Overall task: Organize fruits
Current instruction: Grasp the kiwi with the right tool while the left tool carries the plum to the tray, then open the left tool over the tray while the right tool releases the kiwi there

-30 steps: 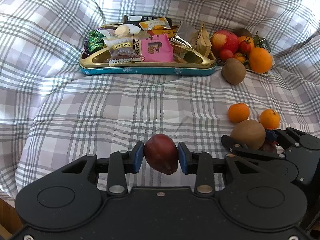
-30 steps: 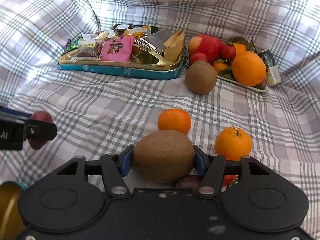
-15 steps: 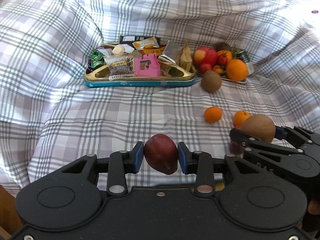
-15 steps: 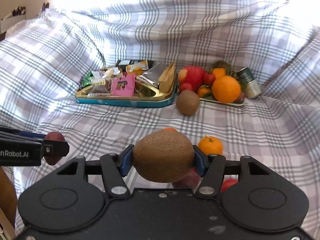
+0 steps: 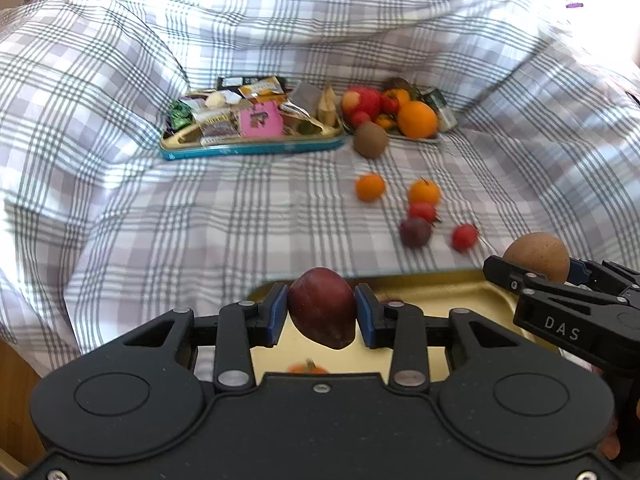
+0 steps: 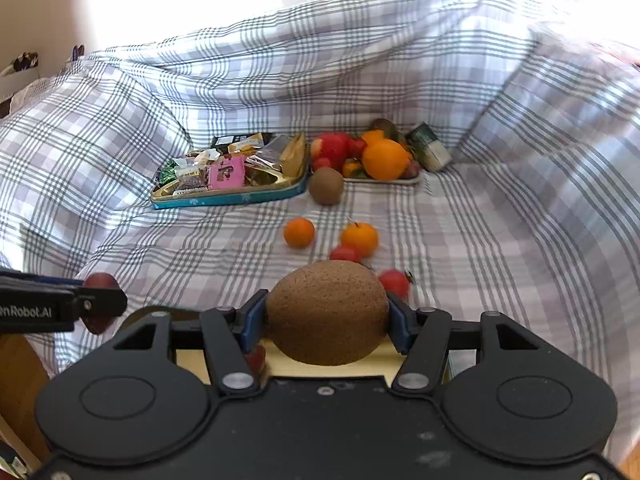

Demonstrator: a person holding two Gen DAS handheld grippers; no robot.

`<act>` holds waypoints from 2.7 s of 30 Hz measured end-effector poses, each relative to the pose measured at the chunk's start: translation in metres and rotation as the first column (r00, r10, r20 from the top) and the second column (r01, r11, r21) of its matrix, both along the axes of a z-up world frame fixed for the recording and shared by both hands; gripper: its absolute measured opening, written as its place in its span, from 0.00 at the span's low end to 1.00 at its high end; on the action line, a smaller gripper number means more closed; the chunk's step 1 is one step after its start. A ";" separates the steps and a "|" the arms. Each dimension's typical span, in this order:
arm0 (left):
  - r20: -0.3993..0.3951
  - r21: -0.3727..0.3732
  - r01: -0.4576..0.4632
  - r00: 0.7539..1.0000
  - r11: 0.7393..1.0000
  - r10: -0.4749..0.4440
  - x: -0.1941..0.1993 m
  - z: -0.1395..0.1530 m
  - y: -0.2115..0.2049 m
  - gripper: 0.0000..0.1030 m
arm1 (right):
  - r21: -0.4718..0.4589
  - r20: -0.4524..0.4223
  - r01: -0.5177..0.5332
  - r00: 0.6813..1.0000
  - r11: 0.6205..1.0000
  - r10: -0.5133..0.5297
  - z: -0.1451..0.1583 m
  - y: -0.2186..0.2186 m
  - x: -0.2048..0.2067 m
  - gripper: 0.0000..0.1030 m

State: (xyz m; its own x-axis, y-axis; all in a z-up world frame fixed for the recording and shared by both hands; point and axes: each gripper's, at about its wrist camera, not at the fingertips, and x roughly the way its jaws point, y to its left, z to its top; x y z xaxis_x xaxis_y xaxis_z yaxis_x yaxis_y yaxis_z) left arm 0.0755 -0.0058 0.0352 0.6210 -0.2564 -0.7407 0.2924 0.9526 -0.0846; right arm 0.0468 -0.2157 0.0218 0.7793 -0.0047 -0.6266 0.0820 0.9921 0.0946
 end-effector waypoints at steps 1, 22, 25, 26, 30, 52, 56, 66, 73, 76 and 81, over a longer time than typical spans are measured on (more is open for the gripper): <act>-0.003 0.001 0.002 1.000 1.000 -0.002 -0.005 -0.001 -0.001 0.44 | 0.006 0.000 0.008 1.000 1.000 -0.008 0.000 -0.001 -0.006 0.61; -0.011 -0.003 -0.050 0.999 0.999 0.050 -0.069 -0.018 -0.004 0.44 | -0.016 0.044 0.067 0.997 0.998 -0.066 0.002 0.003 -0.092 0.61; -0.026 -0.004 -0.059 0.998 0.998 0.059 -0.068 -0.023 -0.004 0.44 | -0.020 0.043 0.062 0.997 0.998 -0.062 0.002 0.004 -0.093 0.61; -0.031 -0.001 -0.065 0.997 0.998 0.065 -0.068 -0.024 -0.004 0.44 | -0.017 0.040 0.061 0.997 0.998 -0.060 0.001 0.004 -0.094 0.61; -0.037 0.013 -0.080 0.996 0.997 0.081 -0.069 -0.029 -0.004 0.44 | -0.014 0.023 0.060 0.998 0.998 -0.060 -0.003 0.003 -0.095 0.61; -0.029 0.068 -0.117 0.993 0.991 0.119 -0.072 -0.035 -0.007 0.45 | -0.015 0.006 0.074 0.997 0.997 -0.074 -0.003 0.004 -0.096 0.61; 0.015 0.073 -0.114 0.993 0.991 0.114 -0.076 -0.031 -0.008 0.45 | -0.013 0.002 0.073 0.997 0.997 -0.073 -0.003 0.004 -0.096 0.61; -0.020 0.079 -0.128 0.991 0.989 0.130 -0.072 -0.036 -0.007 0.45 | -0.028 0.038 0.083 0.996 0.996 -0.082 0.000 0.007 -0.100 0.61; -0.029 0.077 -0.131 0.991 0.988 0.133 -0.071 -0.036 -0.006 0.45 | -0.029 0.033 0.072 0.997 0.997 -0.071 0.001 0.008 -0.098 0.61; -0.029 0.078 -0.131 0.991 0.988 0.133 -0.071 -0.036 -0.006 0.45 | -0.031 0.029 0.073 0.997 0.997 -0.072 0.000 0.007 -0.098 0.61; -0.031 0.082 -0.129 0.991 0.988 0.132 -0.071 -0.036 -0.006 0.45 | -0.029 0.028 0.073 0.997 0.997 -0.072 0.001 0.007 -0.099 0.61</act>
State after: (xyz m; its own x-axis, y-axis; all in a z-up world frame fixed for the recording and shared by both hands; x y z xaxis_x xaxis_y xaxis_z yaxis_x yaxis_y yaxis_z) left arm 0.0044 -0.0122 -0.0009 0.6173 -0.1143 -0.7784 0.1636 0.9864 -0.0151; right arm -0.0517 -0.2089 0.0224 0.7928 -0.0800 -0.6042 0.1515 0.9861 0.0683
